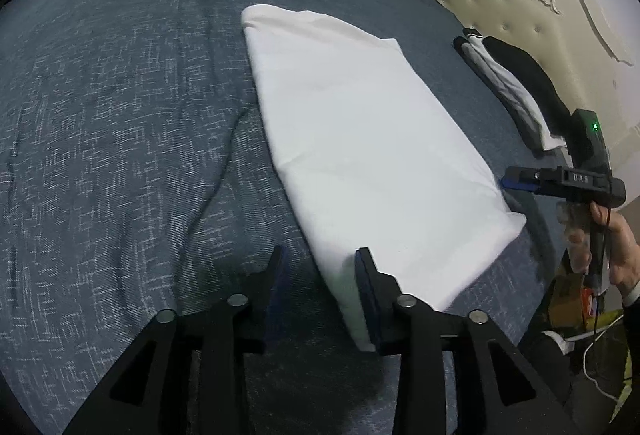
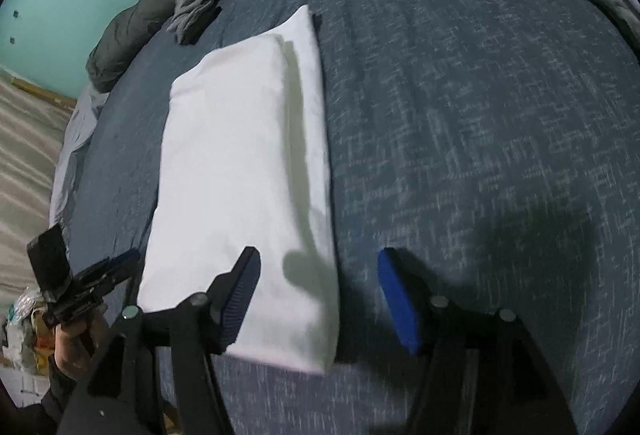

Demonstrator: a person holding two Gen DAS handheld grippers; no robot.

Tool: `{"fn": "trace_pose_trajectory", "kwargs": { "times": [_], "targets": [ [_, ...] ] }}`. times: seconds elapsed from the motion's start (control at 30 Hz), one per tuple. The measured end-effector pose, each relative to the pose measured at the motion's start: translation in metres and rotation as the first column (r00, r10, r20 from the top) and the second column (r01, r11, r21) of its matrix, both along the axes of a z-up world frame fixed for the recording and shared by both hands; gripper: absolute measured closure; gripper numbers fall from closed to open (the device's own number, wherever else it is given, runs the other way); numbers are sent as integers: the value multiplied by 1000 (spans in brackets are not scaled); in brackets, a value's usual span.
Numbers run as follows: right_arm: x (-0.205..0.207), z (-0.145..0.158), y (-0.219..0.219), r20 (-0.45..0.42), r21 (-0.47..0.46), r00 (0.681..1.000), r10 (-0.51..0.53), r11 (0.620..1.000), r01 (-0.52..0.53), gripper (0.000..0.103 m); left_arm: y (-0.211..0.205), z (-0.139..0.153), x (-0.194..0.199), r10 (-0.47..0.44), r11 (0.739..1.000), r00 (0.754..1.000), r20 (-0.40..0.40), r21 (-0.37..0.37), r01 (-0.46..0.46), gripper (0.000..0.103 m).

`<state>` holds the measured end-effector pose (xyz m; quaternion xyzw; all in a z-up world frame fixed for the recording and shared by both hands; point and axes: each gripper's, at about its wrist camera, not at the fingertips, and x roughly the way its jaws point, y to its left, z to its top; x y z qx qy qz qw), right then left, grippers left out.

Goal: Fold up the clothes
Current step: 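Open the right tool and grasp the folded shirt end with it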

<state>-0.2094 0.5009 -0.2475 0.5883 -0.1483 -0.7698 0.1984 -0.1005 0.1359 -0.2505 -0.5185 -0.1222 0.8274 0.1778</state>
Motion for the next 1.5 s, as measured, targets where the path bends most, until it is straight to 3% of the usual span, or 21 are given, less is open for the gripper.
{"fn": "trace_pose_trajectory", "kwargs": {
  "times": [0.1, 0.17, 0.23, 0.8, 1.07, 1.27, 1.5],
  "targets": [
    [8, 0, -4, 12, -15, 999, 31, 999, -31, 41, 5, 1, 2, 0, 1000, 1000, 18, 15, -1, 63],
    [13, -1, -7, 22, -23, 998, 61, 998, -61, 39, 9, 0, 3, -6, 1000, 999, 37, 21, 6, 51],
    [17, -4, -12, 32, -2, 996, 89, 996, -89, 39, 13, -1, 5, -15, 1000, 999, 51, 20, 14, 49],
    [6, -20, -24, 81, -64, 993, 86, 995, -81, 39, 10, -23, -2, 41, 991, 985, 170, 116, -61, 47],
    [1, -26, -34, 93, -31, 992, 86, 996, -83, 38, 10, -34, -11, 75, 981, 978, 192, 159, -107, 47],
    [2, -27, -36, 83, -11, 993, 88, 996, -87, 37, 15, -32, -12, 81, 983, 982, 172, 150, -108, 49],
    [1, -31, -39, 109, -57, 990, 87, 995, -81, 53, 21, -21, -4, 63, 987, 988, 144, 137, -82, 59]
  ]
}}
